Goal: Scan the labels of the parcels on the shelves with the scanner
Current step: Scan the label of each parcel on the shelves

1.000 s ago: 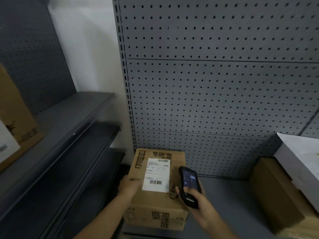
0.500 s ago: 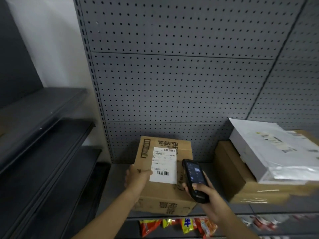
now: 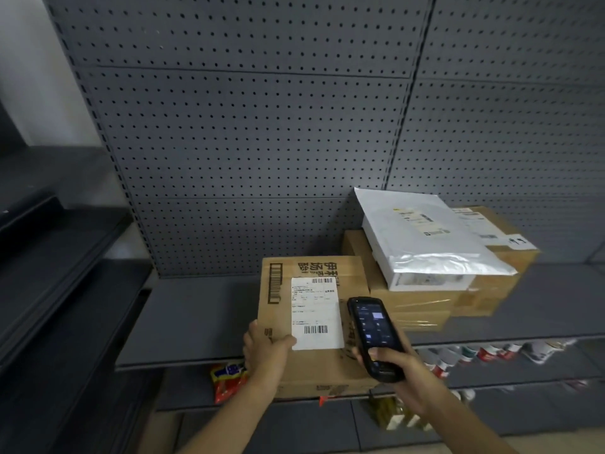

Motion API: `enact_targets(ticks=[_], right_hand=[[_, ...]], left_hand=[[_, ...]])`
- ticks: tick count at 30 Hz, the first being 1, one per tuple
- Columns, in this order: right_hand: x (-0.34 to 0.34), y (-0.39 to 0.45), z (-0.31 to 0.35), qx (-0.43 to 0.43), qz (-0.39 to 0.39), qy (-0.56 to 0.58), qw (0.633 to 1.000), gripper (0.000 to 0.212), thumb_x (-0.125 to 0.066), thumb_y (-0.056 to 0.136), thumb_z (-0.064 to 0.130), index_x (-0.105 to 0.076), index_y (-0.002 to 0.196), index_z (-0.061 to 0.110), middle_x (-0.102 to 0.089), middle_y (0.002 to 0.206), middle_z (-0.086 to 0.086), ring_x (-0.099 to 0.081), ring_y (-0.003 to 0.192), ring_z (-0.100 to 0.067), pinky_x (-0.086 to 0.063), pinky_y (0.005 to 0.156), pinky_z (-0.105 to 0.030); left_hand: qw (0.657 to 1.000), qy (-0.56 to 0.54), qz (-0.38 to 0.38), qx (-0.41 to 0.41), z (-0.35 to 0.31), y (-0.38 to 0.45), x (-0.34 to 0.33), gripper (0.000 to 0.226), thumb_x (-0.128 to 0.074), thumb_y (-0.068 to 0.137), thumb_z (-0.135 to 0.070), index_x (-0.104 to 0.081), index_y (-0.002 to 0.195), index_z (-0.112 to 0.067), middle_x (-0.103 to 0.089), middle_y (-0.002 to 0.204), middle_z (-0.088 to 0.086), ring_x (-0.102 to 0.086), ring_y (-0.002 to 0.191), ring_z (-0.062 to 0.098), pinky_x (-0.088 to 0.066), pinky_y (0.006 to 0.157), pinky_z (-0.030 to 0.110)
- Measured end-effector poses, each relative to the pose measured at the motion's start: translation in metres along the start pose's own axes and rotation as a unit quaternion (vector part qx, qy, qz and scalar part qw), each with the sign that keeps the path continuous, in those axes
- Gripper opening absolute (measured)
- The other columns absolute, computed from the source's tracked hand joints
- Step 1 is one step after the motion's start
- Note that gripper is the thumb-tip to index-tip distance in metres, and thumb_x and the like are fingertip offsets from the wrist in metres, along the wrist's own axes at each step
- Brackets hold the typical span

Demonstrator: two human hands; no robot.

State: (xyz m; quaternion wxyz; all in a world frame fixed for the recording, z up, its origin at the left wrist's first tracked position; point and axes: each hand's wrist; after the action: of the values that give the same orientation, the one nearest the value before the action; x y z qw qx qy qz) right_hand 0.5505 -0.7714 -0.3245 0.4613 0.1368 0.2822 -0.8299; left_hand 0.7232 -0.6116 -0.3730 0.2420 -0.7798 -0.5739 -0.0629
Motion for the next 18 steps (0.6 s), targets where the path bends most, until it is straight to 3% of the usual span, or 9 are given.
enact_targets(ticks=[6, 12, 18], right_hand=[[0.022, 0.000, -0.004, -0.020, 0.012, -0.025, 0.999, 0.071, -0.062, 0.074, -0.018, -0.053, 0.130, 0.024, -0.070, 0.114, -0.025, -0.071, 0.094, -0.039, -0.060, 0.078, -0.042], [0.019, 0.002, -0.006, -0.011, -0.003, -0.028, 1.000, 0.085, -0.069, 0.071, -0.015, -0.047, 0.139, 0.030, -0.068, 0.123, -0.018, -0.067, 0.106, -0.042, -0.056, 0.085, -0.046], [-0.003, -0.020, -0.004, -0.006, 0.005, 0.005, 1.000, 0.068, -0.065, 0.077, -0.016, -0.053, 0.132, 0.022, -0.067, 0.122, -0.020, -0.064, 0.110, -0.045, -0.055, 0.091, -0.049]], left_hand=[[0.999, 0.039, 0.002, -0.032, 0.021, -0.021, -0.017, 0.105, -0.086, 0.062, -0.018, -0.022, 0.146, -0.020, -0.031, 0.142, 0.003, -0.030, 0.134, 0.026, -0.031, 0.113, 0.047], [0.996, 0.084, 0.022, -0.027, 0.022, -0.023, -0.019, 0.127, -0.084, 0.068, -0.026, 0.008, 0.154, -0.017, -0.007, 0.159, 0.001, -0.012, 0.147, 0.025, -0.019, 0.120, 0.047], [0.991, 0.124, 0.027, -0.045, 0.030, -0.034, -0.020, 0.131, -0.082, 0.069, -0.032, 0.020, 0.151, -0.029, -0.003, 0.159, 0.003, -0.015, 0.146, 0.031, -0.024, 0.117, 0.050]])
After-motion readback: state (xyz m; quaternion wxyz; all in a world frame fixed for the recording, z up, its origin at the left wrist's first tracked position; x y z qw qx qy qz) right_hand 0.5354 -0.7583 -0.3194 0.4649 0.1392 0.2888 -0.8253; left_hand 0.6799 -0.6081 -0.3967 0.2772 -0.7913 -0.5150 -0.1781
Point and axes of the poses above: each hand's wrist, its own y-axis towards the middle knuckle, its own x-axis out of the back of the hand, z = x × y
